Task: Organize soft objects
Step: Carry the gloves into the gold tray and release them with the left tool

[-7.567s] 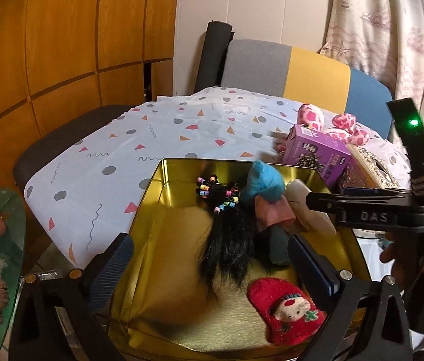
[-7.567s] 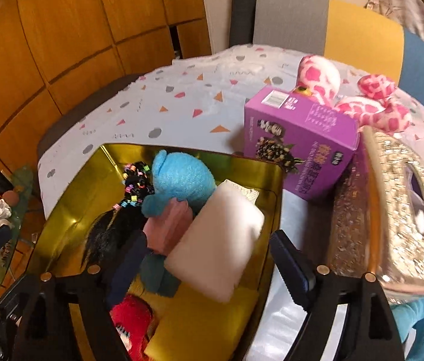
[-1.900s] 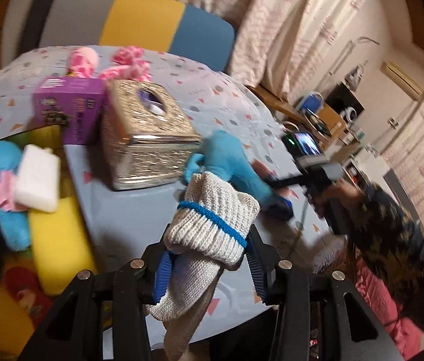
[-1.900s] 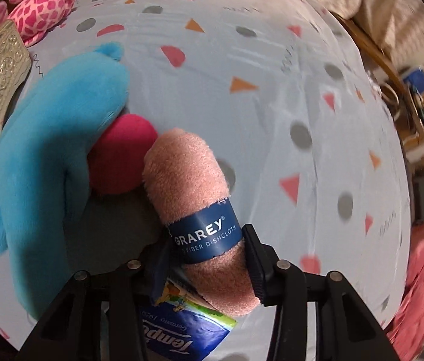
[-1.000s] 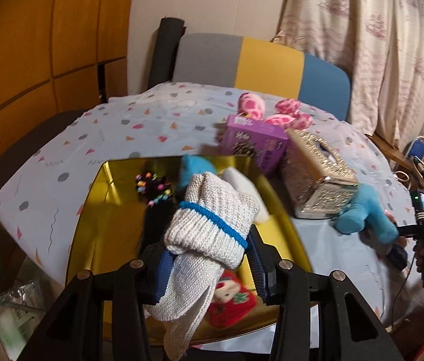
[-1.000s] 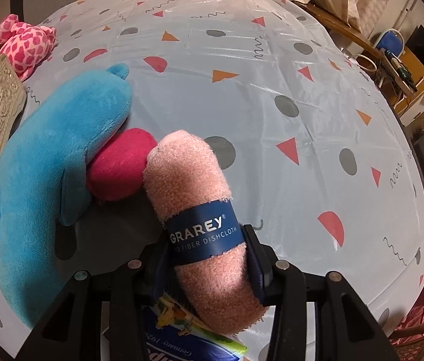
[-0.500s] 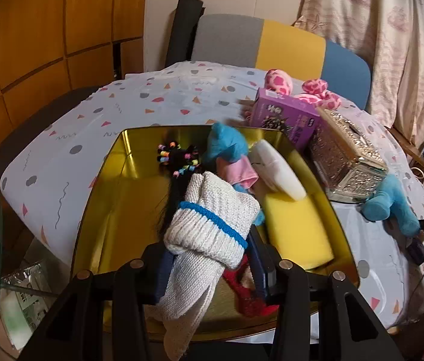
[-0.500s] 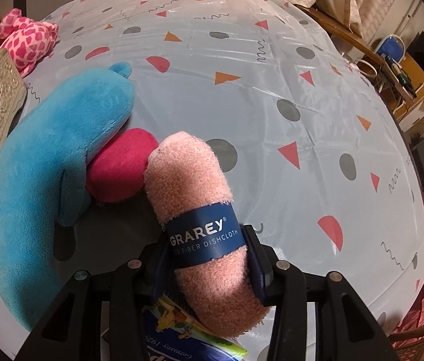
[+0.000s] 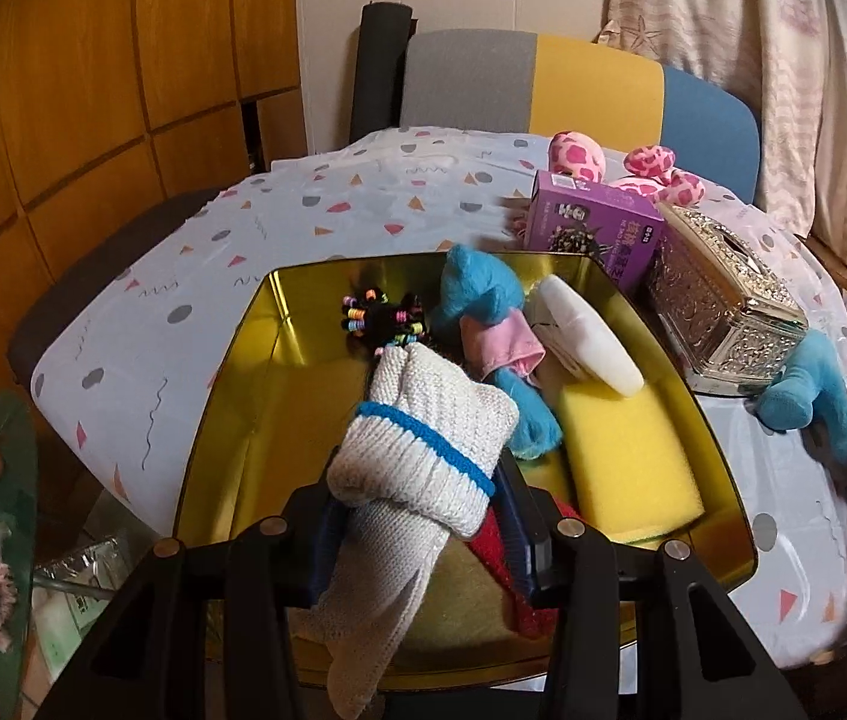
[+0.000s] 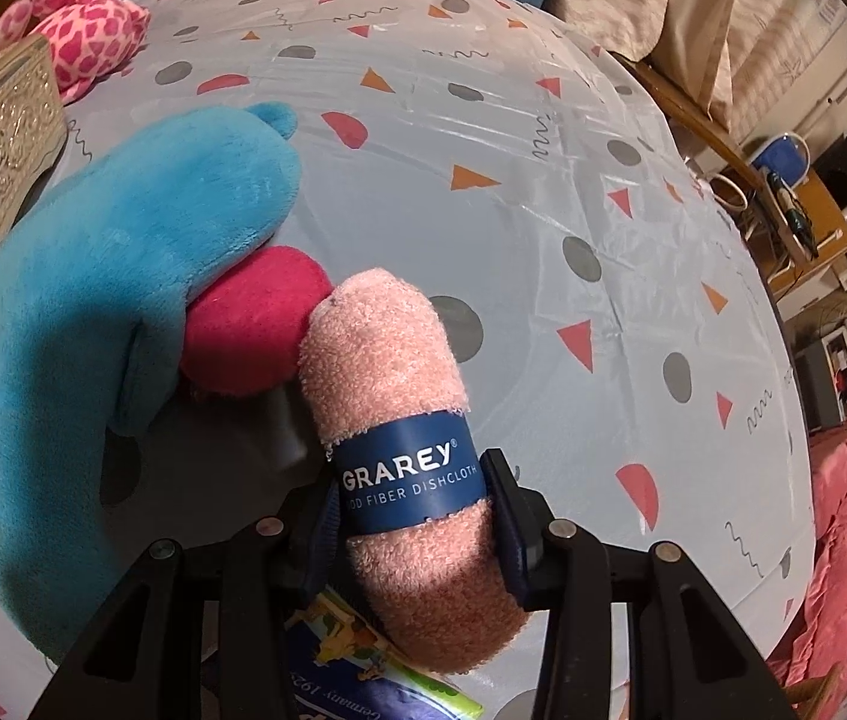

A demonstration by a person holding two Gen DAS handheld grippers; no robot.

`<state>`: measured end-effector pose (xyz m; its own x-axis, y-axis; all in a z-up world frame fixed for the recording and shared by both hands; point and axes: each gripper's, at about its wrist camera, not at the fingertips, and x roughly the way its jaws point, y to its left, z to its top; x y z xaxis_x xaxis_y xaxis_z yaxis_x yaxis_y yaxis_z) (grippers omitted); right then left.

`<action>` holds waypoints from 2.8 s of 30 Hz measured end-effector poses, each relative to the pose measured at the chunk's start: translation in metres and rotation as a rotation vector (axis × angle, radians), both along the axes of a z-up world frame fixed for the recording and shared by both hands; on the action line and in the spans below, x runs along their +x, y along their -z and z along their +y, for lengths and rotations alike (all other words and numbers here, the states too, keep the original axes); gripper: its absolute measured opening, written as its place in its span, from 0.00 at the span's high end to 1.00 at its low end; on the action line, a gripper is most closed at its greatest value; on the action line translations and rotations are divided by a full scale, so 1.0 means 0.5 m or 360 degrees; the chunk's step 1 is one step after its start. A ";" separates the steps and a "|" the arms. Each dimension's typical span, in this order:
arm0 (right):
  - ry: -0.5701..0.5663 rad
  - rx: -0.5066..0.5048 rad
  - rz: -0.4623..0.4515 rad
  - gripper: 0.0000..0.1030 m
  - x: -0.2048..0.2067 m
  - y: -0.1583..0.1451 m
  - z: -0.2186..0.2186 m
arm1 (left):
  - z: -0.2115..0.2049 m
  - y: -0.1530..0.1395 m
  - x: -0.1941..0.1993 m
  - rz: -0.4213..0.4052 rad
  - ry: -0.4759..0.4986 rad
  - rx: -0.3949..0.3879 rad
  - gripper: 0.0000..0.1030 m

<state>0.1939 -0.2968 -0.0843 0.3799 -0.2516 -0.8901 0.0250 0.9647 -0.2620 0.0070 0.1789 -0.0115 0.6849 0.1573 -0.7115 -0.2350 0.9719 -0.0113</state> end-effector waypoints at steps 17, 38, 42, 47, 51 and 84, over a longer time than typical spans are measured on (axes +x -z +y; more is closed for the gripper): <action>-0.0070 -0.0082 -0.0006 0.59 -0.010 -0.003 0.023 | 0.156 -0.063 -0.009 -0.0063 -0.0196 -0.0453 0.56; -0.0067 -0.0080 -0.0010 0.59 -0.010 -0.005 0.022 | 0.206 -0.031 0.120 -0.0008 -0.0222 -0.0719 0.55; -0.0067 -0.0080 -0.0010 0.59 -0.010 -0.005 0.022 | 0.224 0.000 0.163 0.0024 -0.0281 -0.0838 0.55; -0.0069 -0.0083 -0.0009 0.59 -0.009 -0.004 0.022 | 0.243 0.036 0.209 0.0081 -0.0392 -0.0814 0.54; -0.0071 -0.0087 -0.0010 0.59 -0.009 -0.004 0.023 | 0.250 0.063 0.238 0.0109 -0.0438 -0.0777 0.53; -0.0063 -0.0085 -0.0014 0.59 -0.007 -0.008 0.025 | 0.036 -0.032 0.023 -0.0107 -0.0224 -0.0093 0.04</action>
